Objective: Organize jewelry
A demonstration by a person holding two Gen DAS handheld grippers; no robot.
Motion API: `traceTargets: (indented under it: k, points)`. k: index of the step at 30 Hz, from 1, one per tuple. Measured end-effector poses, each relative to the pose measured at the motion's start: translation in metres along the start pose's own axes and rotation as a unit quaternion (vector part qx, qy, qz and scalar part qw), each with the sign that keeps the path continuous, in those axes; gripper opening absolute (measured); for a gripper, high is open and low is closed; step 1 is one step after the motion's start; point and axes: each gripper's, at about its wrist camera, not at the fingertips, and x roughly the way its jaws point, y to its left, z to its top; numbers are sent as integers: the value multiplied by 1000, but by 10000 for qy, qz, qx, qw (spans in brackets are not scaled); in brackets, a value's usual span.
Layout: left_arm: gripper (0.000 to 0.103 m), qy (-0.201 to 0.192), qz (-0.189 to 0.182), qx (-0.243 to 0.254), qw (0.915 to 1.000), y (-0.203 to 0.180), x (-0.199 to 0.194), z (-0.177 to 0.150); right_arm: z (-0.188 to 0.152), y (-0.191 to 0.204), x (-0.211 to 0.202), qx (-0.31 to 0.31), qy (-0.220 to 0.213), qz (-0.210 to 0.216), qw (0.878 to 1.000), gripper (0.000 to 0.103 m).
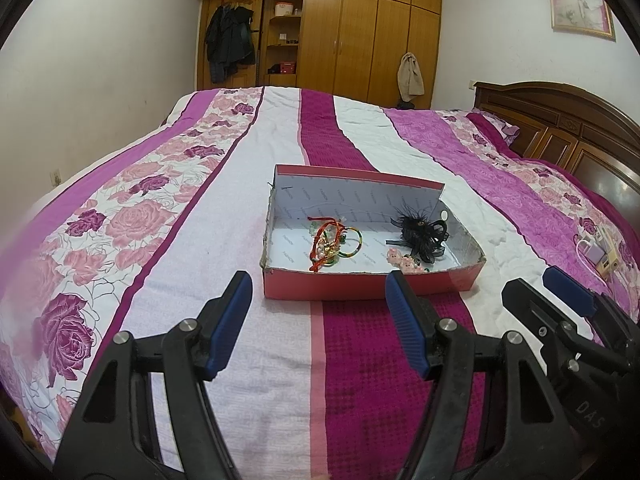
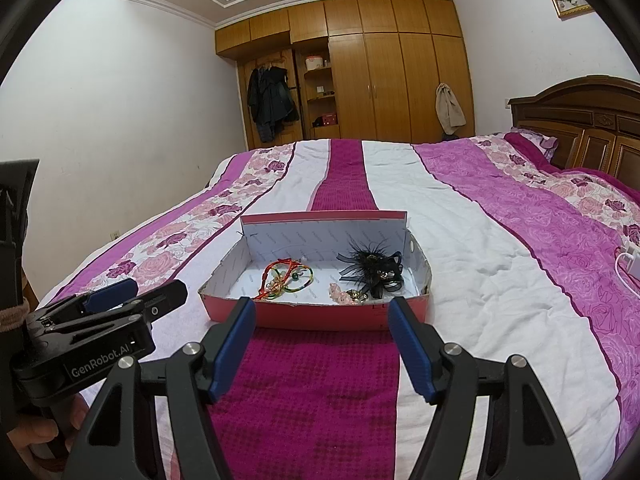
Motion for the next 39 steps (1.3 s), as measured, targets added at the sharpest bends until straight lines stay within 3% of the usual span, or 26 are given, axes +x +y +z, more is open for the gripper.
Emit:
traceTargets:
  k: [39]
  points:
    - [61,-49,2,25,10000,-4,0,1,-1,0,0,3,8,4,10000,71]
